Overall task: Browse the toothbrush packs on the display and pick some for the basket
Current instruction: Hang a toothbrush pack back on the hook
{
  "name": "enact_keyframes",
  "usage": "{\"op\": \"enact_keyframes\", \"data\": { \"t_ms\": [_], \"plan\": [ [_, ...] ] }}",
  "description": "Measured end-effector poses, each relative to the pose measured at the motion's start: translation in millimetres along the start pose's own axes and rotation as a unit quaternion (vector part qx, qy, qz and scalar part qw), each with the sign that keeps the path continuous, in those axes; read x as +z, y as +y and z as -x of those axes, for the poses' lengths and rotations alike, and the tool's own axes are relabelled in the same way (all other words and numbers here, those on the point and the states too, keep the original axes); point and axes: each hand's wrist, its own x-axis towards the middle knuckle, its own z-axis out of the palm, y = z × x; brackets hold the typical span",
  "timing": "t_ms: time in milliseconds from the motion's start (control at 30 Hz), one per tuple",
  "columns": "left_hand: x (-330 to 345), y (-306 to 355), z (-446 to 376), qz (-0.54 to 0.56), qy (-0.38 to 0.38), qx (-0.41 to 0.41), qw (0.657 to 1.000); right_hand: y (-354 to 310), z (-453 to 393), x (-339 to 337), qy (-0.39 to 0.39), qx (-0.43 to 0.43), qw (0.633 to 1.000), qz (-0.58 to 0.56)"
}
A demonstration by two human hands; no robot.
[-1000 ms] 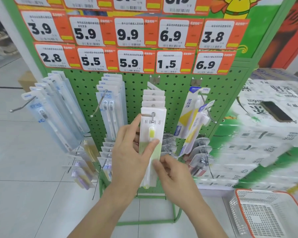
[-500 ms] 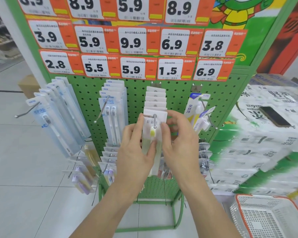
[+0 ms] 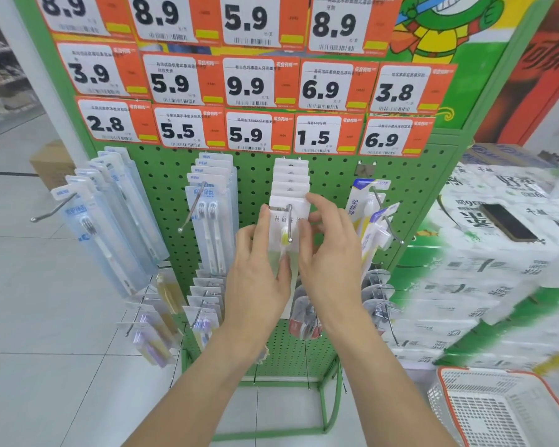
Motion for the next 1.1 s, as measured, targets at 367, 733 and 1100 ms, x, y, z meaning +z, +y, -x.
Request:
{"op": "enact_keyframes", "data": {
  "t_ms": [367, 733, 1100],
  "plan": [
    [2.1, 5.5, 5.5, 0.03, 0.032, 0.007, 0.999, 0.1, 30.8, -32.0, -0.038, 0.009, 0.999, -0.027],
    [19.8, 46.2, 37.4, 0.197, -0.061, 0.066, 0.976, 65.1, 70.0, -88.3, -0.118, 0.232, 0.964, -0.05],
    [79.6, 38.4, 20.6, 0.19, -0.125, -0.059, 0.972, 79.3, 39.5, -82.5, -0.071, 0.177, 0.977, -0.098]
  ]
}}
